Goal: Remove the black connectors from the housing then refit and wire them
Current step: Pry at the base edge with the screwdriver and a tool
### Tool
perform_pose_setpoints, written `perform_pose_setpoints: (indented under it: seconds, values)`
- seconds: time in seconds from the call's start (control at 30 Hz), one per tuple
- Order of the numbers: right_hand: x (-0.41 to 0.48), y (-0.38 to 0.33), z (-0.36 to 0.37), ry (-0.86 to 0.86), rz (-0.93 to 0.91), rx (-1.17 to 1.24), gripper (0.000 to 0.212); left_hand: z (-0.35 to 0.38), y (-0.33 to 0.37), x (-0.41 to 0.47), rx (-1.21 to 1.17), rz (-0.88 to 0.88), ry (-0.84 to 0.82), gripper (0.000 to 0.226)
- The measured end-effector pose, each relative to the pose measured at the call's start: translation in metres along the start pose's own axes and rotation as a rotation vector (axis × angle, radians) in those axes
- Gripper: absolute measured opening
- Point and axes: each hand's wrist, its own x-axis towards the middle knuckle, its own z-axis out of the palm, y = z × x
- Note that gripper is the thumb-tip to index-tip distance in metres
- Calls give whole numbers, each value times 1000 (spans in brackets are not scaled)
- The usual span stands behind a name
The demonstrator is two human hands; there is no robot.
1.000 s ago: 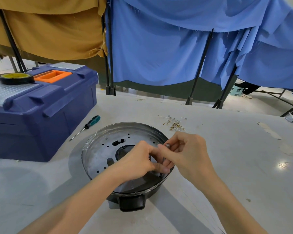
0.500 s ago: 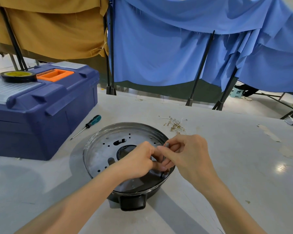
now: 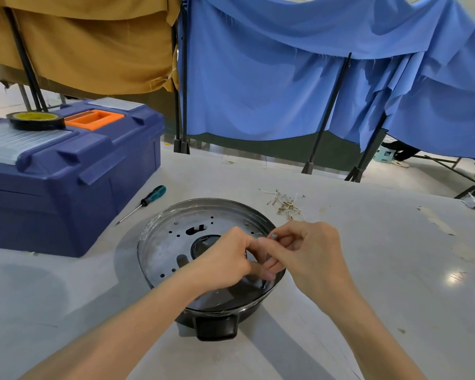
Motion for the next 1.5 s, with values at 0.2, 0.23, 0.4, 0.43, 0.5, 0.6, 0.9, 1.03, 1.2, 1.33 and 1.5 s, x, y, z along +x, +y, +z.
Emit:
perform_pose_setpoints:
  seconds: [0.2, 0.23, 0.4, 0.43, 0.5, 0.6, 0.9, 1.03, 1.2, 1.33, 1.5]
  values:
    - [-7, 4, 13, 180, 90, 16, 19, 3, -2, 4, 85, 15, 13, 7]
    - [-7, 4, 13, 177, 90, 5, 19, 2, -3, 4, 87, 16, 10, 8]
    - [4, 0, -12, -197, 13, 88, 17, -2, -4, 0, 16, 19, -5, 12]
    - [6, 0, -16, -252, 0, 88, 16, -2, -4, -1, -4, 21, -6, 19]
    - [6, 1, -18, -273, -19, 71, 14, -2, -4, -2, -17, 21, -13, 29]
    - [2, 3, -9, -165, -27, 2, 16, 0, -2, -2, 8, 18, -13, 23]
    - [-8, 4, 10, 78, 71, 48, 29, 2, -4, 3, 111, 39, -35, 21]
    - [-7, 1, 6, 14, 85, 65, 21, -1, -1, -1, 76, 17, -25, 7]
    - [6, 6, -25, 252, 20, 138, 25, -10, -2, -4, 167, -20, 61, 24]
    - [12, 23, -30, 113, 95, 60, 28, -12, -2, -12, 412, 43, 3, 26]
    - [3, 46, -9, -89, 291, -19, 18, -7, 1, -24, 529, 97, -63, 51]
